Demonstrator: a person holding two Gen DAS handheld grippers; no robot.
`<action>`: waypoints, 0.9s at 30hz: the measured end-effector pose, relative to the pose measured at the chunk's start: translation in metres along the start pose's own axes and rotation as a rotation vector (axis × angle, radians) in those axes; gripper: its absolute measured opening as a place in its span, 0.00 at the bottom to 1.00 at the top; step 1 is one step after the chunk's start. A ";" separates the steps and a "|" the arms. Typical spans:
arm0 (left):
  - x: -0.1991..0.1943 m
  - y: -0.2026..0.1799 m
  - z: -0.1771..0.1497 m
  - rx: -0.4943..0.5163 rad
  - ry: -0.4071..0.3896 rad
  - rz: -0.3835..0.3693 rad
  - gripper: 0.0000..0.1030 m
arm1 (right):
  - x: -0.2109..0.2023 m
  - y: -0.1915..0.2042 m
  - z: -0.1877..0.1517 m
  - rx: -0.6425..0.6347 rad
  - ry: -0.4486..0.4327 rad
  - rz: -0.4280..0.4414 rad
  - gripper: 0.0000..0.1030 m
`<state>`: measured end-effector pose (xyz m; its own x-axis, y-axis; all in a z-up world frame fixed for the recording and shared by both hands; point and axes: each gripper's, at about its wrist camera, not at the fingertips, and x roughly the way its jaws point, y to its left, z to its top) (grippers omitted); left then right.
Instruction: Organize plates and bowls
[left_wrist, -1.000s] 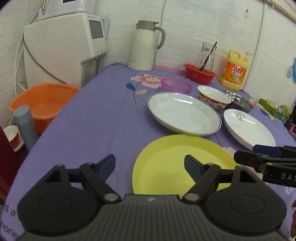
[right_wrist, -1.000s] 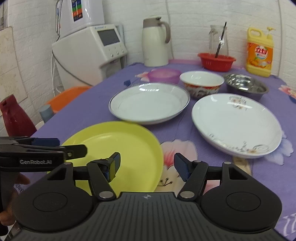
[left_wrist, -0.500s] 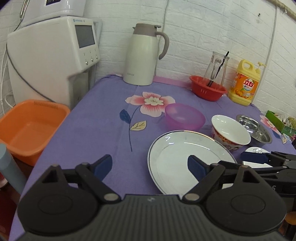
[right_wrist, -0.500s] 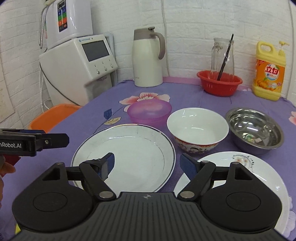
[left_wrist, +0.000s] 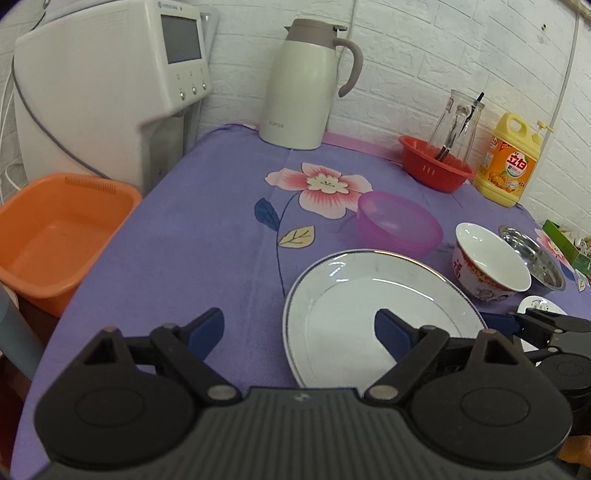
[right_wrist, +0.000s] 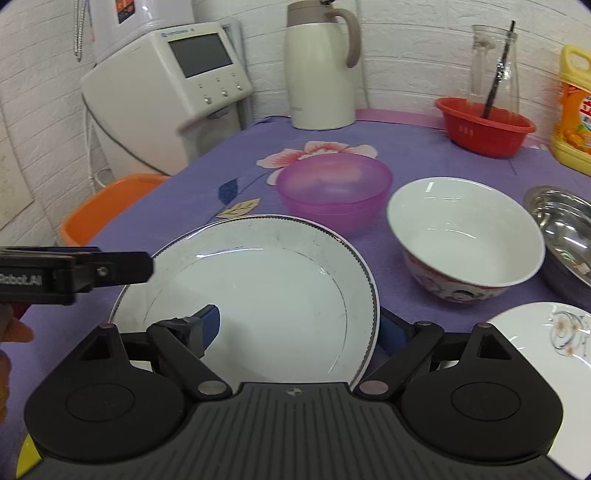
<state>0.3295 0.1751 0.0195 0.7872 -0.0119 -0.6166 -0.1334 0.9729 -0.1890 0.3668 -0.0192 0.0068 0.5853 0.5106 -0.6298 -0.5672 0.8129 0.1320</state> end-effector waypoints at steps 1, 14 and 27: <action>0.003 -0.001 -0.001 0.005 0.006 -0.001 0.85 | -0.002 0.000 -0.001 -0.006 -0.007 -0.020 1.00; 0.032 -0.025 -0.011 0.097 0.059 -0.004 0.70 | 0.004 -0.006 -0.009 -0.063 -0.006 -0.026 1.00; 0.018 -0.037 0.001 0.076 0.049 0.029 0.47 | -0.005 0.001 -0.003 -0.053 -0.012 -0.022 1.00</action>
<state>0.3490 0.1389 0.0164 0.7530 0.0072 -0.6580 -0.1081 0.9877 -0.1128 0.3618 -0.0223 0.0082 0.6051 0.4962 -0.6226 -0.5838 0.8083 0.0769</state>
